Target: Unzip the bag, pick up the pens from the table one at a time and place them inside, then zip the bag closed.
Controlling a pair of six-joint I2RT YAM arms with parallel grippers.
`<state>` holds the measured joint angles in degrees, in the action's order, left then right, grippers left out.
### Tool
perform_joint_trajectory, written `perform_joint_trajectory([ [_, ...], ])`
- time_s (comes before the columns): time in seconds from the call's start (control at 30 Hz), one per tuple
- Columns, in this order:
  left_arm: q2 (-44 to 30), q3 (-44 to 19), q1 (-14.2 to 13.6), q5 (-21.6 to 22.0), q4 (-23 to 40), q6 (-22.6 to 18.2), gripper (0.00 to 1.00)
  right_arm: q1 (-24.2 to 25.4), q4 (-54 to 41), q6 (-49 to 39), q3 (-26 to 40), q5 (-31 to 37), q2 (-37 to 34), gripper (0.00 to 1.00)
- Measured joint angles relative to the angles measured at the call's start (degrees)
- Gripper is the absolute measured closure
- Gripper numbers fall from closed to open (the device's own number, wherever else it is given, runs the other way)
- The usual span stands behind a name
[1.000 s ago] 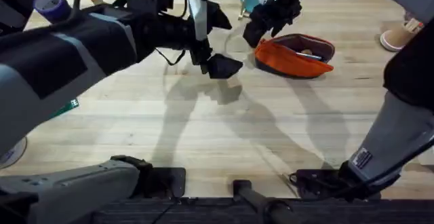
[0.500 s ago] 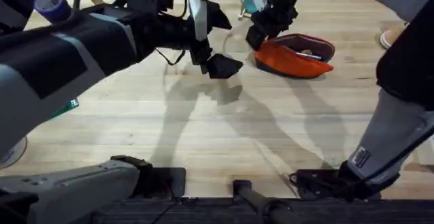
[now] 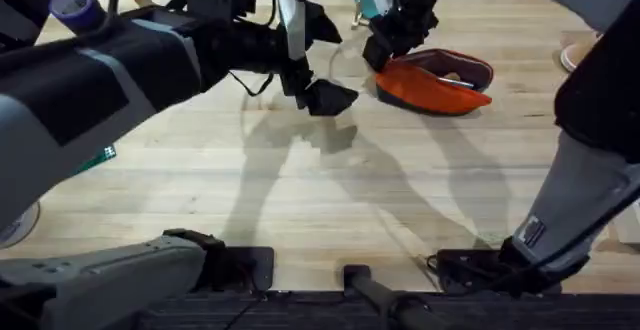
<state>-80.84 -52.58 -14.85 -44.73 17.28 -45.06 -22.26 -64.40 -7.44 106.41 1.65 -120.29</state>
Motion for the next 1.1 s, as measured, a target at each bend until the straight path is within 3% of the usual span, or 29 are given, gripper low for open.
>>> perform_joint_trajectory([
  [0.37, 0.0, 0.0, 0.0, 0.0, 0.0, 0.0, 0.005, 0.0, 0.1, 0.92, 0.0, -0.39, -0.01, 0.779],
  [1.1, 0.0, 0.0, 0.0, 0.0, 0.0, 0.0, 0.005, 0.04, 0.08, 2.78, 0.04, -1.29, -0.01, 0.765],
])
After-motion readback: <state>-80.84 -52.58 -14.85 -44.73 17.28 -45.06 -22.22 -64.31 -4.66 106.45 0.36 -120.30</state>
